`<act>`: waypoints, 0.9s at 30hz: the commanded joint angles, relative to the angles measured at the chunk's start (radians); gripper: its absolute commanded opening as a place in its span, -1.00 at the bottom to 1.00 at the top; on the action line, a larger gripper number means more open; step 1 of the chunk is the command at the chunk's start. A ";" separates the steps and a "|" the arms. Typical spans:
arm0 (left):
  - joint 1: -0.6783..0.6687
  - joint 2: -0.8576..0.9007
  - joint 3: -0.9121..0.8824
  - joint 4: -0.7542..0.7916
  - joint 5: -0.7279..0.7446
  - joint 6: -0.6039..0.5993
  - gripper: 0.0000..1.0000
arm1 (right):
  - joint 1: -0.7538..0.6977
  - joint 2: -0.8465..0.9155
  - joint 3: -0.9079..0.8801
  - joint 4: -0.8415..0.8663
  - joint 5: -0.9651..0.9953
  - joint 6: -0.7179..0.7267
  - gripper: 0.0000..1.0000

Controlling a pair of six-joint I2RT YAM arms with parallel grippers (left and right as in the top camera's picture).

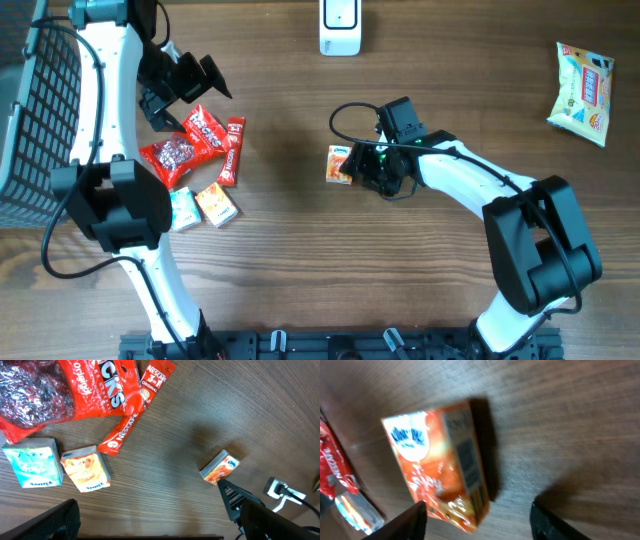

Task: Scan the item barcode
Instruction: 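Reach the right gripper to the Kleenex pack and grasp it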

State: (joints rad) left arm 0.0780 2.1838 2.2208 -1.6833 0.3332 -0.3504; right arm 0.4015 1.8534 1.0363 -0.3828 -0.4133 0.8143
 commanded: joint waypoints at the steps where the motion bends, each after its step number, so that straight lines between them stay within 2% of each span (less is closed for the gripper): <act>1: -0.004 -0.011 0.009 -0.001 -0.014 0.005 1.00 | 0.002 0.023 0.002 0.029 0.016 -0.004 0.26; 8: -0.004 -0.011 0.009 -0.001 -0.013 0.005 1.00 | 0.019 0.046 0.002 0.028 0.021 0.003 0.17; 16: -0.004 -0.011 0.009 -0.001 -0.013 0.005 1.00 | 0.038 0.119 0.002 0.055 -0.008 0.026 0.16; 19: -0.004 -0.011 0.009 -0.001 -0.013 0.005 1.00 | 0.038 0.127 0.002 0.061 -0.014 0.026 -0.07; 24: -0.004 -0.011 0.009 -0.001 -0.014 0.005 1.00 | 0.037 0.127 0.002 0.061 -0.013 0.026 -0.91; 27: -0.004 -0.011 0.009 -0.002 -0.013 0.005 1.00 | 0.034 0.125 0.005 0.060 -0.011 0.022 -0.91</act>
State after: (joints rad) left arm 0.0780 2.1838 2.2208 -1.6833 0.3305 -0.3504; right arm 0.4294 1.9263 1.0611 -0.3046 -0.4725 0.8402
